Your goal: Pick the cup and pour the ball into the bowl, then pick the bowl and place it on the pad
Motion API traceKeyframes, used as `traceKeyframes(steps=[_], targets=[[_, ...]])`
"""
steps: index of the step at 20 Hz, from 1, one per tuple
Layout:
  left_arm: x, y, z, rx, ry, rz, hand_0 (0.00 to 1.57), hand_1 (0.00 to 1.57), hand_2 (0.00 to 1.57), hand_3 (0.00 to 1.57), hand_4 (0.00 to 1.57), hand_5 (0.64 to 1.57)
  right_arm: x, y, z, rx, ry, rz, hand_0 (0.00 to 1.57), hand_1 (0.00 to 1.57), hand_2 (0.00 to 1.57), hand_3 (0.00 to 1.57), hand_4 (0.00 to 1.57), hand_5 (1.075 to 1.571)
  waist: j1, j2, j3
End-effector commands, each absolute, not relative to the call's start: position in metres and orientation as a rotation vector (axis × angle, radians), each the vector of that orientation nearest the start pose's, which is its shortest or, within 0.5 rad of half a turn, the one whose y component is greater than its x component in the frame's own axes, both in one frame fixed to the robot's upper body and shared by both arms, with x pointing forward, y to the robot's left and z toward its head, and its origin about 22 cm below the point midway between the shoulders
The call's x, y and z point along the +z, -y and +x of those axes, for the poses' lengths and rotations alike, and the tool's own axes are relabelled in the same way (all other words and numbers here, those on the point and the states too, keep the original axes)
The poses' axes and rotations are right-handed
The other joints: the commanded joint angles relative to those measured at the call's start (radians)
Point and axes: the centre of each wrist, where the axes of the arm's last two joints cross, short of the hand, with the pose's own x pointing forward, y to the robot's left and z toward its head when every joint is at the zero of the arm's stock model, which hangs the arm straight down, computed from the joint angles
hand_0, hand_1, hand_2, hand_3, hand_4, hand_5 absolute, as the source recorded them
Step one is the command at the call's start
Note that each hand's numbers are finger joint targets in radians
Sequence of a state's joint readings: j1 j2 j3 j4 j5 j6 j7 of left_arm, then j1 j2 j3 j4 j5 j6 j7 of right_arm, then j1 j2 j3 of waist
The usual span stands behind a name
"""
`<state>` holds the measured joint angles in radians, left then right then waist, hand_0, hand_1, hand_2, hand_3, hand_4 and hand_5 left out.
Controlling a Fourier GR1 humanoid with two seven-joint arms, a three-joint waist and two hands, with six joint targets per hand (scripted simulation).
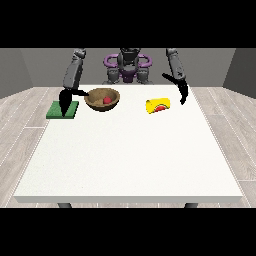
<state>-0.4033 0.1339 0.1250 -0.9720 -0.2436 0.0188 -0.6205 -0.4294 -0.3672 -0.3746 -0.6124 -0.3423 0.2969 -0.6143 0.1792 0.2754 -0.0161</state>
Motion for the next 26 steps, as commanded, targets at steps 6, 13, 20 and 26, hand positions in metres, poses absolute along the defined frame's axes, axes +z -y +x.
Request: traceKeyframes(steps=[6, 13, 20, 26], targets=[[-0.083, -0.289, 0.290, -0.258, 1.717, 0.245, 0.00, 0.00, 0.00, 0.00, 0.00, 0.688, -0.073, 0.321, 0.310, -0.283, 1.550, 0.128, 0.00, 0.00, 0.00, 0.00, 0.00, 1.570, -0.130, -0.241, 0.0160], [-0.070, -0.290, 0.303, -0.257, 1.797, 0.267, 0.00, 0.00, 0.00, 0.00, 0.00, 0.688, -0.083, 0.289, 0.317, -0.292, 1.500, 0.166, 0.00, 0.00, 0.00, 0.00, 0.00, 1.571, -0.132, -0.171, 0.0160], [-0.042, -0.310, 0.301, -0.359, 1.879, 0.156, 0.00, 0.00, 0.00, 0.00, 0.00, 0.697, -0.107, 0.288, 0.304, -0.414, 1.542, 0.108, 0.00, 0.00, 0.00, 0.00, 0.00, 1.569, -0.007, -0.107, 0.0167], [-0.023, -0.274, 0.325, -0.391, 1.931, 0.119, 0.00, 0.00, 0.00, 0.00, 0.00, 0.696, -0.133, 0.289, 0.275, -0.192, 1.297, -0.122, 1.57, 1.57, 1.57, 1.57, 0.84, 1.512, 0.053, -0.045, 0.0144]])
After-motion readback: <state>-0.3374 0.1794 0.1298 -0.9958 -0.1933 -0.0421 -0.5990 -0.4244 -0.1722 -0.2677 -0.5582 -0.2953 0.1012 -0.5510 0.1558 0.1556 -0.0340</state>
